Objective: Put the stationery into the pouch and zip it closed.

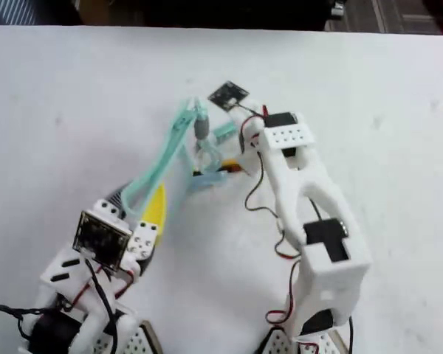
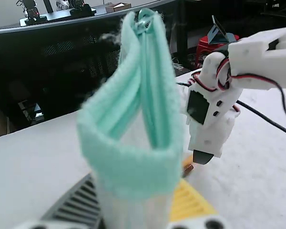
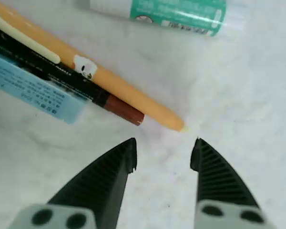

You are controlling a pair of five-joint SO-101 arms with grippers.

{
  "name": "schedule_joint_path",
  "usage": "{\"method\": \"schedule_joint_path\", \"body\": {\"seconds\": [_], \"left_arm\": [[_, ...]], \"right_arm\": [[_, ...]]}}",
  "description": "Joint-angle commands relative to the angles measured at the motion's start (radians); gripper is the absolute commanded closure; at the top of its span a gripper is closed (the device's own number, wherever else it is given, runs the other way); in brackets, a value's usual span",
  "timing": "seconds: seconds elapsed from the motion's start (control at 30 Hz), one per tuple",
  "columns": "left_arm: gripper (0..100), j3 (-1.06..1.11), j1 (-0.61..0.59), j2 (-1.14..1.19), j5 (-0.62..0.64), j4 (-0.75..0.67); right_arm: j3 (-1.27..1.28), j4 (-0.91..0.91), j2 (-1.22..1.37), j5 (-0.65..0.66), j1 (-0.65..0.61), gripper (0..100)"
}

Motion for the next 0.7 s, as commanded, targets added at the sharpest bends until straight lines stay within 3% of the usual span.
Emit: {"method": "schedule_joint_path", "body": {"seconds": [0.0, 0.17, 0.3, 0.53, 0.67], "left_arm": [[98, -0.005, -0.005, -0.013, -0.008, -0.009], [98, 0.005, -0.002, -0.013, -0.008, -0.012], [98, 0.006, -0.002, -0.013, -0.008, -0.017], [98, 0.006, -0.002, -0.013, -0.008, -0.015], [98, 0.006, -0.002, -0.013, -0.008, -0.015]], "right_arm": [[-0.006, -0.059, 0.013, 0.009, 0.004, 81.7], [-0.008, -0.102, 0.030, 0.025, -0.004, 81.3], [0.000, -0.094, 0.035, 0.147, -0.036, 81.5], [-0.029, -0.111, 0.125, 0.221, -0.091, 81.6], [-0.066, -0.077, 0.145, 0.265, -0.094, 91.5]]}}
